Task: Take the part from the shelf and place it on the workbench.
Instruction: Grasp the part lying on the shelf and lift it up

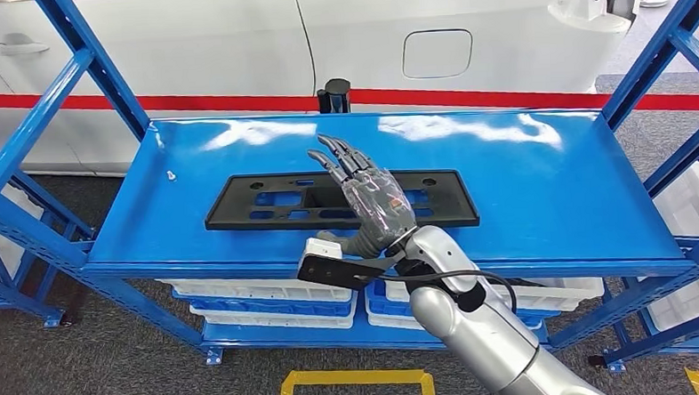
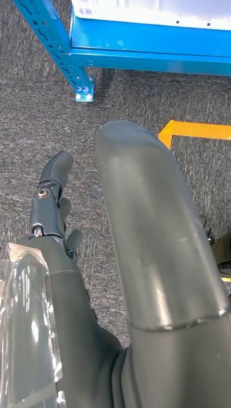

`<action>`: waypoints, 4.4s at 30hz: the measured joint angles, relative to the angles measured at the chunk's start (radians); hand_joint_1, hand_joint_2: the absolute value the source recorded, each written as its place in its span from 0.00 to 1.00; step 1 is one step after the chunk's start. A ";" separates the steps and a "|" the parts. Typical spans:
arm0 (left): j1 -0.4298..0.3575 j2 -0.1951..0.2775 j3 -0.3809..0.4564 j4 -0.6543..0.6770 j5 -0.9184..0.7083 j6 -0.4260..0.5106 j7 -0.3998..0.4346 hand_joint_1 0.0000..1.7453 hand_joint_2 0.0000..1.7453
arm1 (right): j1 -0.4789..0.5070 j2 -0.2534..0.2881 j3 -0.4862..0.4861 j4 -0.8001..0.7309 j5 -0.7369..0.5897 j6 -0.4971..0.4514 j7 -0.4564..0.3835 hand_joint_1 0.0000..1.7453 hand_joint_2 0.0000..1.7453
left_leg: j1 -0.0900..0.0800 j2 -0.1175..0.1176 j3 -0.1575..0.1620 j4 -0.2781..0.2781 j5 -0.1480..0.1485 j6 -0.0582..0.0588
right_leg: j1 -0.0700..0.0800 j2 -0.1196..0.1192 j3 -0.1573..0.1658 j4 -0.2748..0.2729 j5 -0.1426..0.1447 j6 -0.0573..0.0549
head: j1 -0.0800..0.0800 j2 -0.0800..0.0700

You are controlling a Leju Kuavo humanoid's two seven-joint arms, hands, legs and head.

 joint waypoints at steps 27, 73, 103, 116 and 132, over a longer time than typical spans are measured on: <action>0.006 0.003 0.013 0.000 -0.011 -0.010 -0.006 0.00 0.00 | -0.018 0.043 0.056 0.151 0.089 0.053 0.047 0.00 1.00 | 0.000 0.000 0.000 0.000 0.000 0.000 | 0.000 0.000 0.000 0.000 0.000 0.000 | 0.000 0.000; 0.007 0.001 0.101 0.000 -0.105 0.009 0.019 0.00 0.00 | -0.039 0.139 -0.124 0.518 0.646 -0.235 0.175 0.00 1.00 | 0.000 0.000 0.001 0.000 0.000 0.000 | 0.000 0.000 0.000 0.000 0.000 0.000 | 0.000 0.000; 0.019 0.001 0.168 0.000 -0.159 -0.020 0.023 0.00 0.00 | -0.038 0.150 -0.155 0.526 0.718 0.017 0.276 1.00 1.00 | 0.000 0.000 0.008 0.000 0.000 0.000 | 0.000 0.000 0.008 0.000 0.000 0.000 | 0.000 0.000; 0.019 0.000 0.187 0.000 -0.212 -0.013 0.019 0.00 1.00 | 0.023 0.135 -0.220 0.426 0.584 -0.056 0.226 1.00 1.00 | -0.001 0.000 0.008 0.000 0.000 0.000 | 0.000 0.000 0.008 0.000 0.000 0.000 | 0.000 0.000; 0.021 -0.010 0.223 0.000 -0.291 -0.006 0.012 0.00 1.00 | 0.176 0.028 -0.452 -0.276 -0.042 -0.163 -0.067 1.00 1.00 | -0.002 -0.001 0.005 0.000 -0.001 0.000 | -0.001 0.000 0.004 0.000 0.000 0.000 | 0.000 0.000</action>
